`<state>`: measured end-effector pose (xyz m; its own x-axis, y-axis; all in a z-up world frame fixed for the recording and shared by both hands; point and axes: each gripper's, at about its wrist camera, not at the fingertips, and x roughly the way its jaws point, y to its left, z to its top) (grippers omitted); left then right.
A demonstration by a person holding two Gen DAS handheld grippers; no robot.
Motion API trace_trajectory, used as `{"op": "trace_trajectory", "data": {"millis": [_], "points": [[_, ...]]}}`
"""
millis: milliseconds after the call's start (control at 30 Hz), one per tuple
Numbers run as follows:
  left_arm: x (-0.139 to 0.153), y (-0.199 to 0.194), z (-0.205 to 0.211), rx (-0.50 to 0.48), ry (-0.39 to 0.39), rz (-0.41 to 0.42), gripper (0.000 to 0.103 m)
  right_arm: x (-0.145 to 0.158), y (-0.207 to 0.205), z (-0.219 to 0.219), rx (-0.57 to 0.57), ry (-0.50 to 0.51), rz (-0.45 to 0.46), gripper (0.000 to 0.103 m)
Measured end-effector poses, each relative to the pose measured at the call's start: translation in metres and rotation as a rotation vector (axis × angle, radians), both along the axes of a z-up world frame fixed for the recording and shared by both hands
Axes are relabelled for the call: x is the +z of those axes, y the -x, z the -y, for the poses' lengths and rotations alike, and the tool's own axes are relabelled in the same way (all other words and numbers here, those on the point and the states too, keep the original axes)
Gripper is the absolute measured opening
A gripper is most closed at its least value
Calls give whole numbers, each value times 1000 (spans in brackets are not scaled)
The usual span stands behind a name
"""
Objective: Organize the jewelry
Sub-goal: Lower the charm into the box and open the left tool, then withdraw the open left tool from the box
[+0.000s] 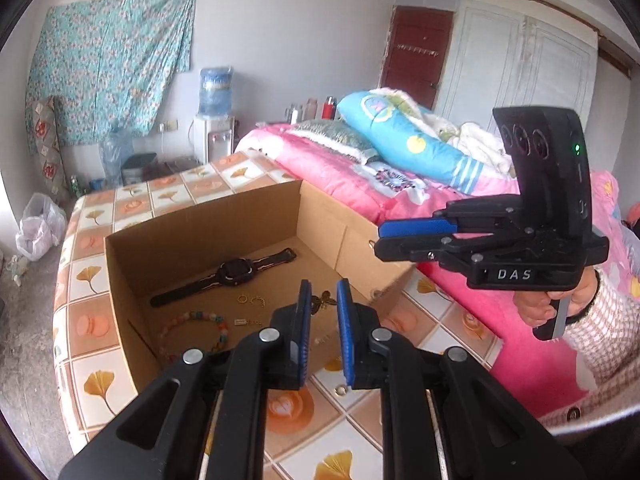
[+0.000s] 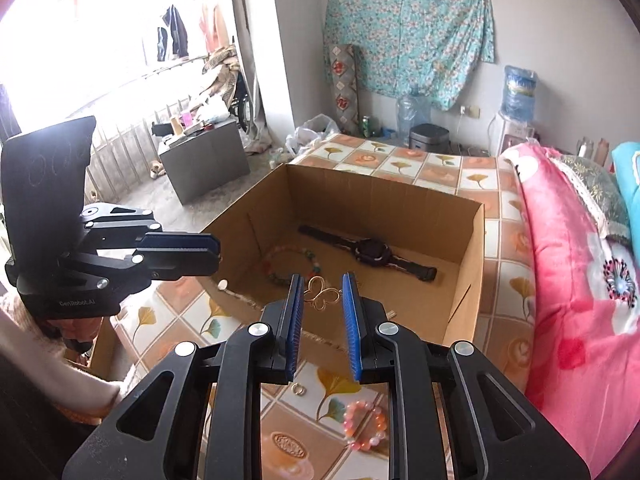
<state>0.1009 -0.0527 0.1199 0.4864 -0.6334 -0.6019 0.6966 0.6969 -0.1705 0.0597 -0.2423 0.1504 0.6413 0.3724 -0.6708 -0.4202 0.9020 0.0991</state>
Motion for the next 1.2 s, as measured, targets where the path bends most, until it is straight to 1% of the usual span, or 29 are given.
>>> {"op": "trace_trajectory", "data": {"millis": [33,100,200,233,333,400,467,533,600,700,800,867,967,1067,1200], "points": [[-1,-9,3,3,-6,-32,12,-2,-15,3,-10,-11,-28,18],[-13,-38,13,4,-6,-153,12,-9,-39,9,-20,-32,-100,18],[-36,-72,27,15,-21,-291,12,-23,-71,10,-28,-36,-197,18],[-43,-77,29,10,-26,-324,12,-29,-82,10,-31,-36,-240,18],[-67,-104,44,15,-43,-461,12,-49,-109,10,-46,-19,-341,18],[-82,-116,49,28,-47,-543,12,-61,-122,11,-59,-11,-391,18],[-93,-126,51,43,-56,-597,12,-71,-134,11,-70,1,-431,18],[-98,-133,54,52,-64,-626,12,-78,-142,12,-79,22,-451,18],[-101,-137,54,56,-55,-658,12,-81,-149,11,-78,31,-463,18],[-102,-139,57,59,-65,-670,12,-83,-153,8,-82,54,-455,19],[-106,-142,57,72,-77,-701,13,-83,-156,8,-82,55,-458,20],[-107,-142,55,77,-70,-710,13,-83,-157,8,-82,59,-450,21],[-106,-142,51,84,-68,-703,17,-80,-158,8,-82,59,-437,21],[-103,-141,49,93,-66,-692,17,-74,-156,10,-88,56,-415,21],[-95,-131,42,100,-75,-654,18,-63,-150,13,-98,56,-375,24]]}}
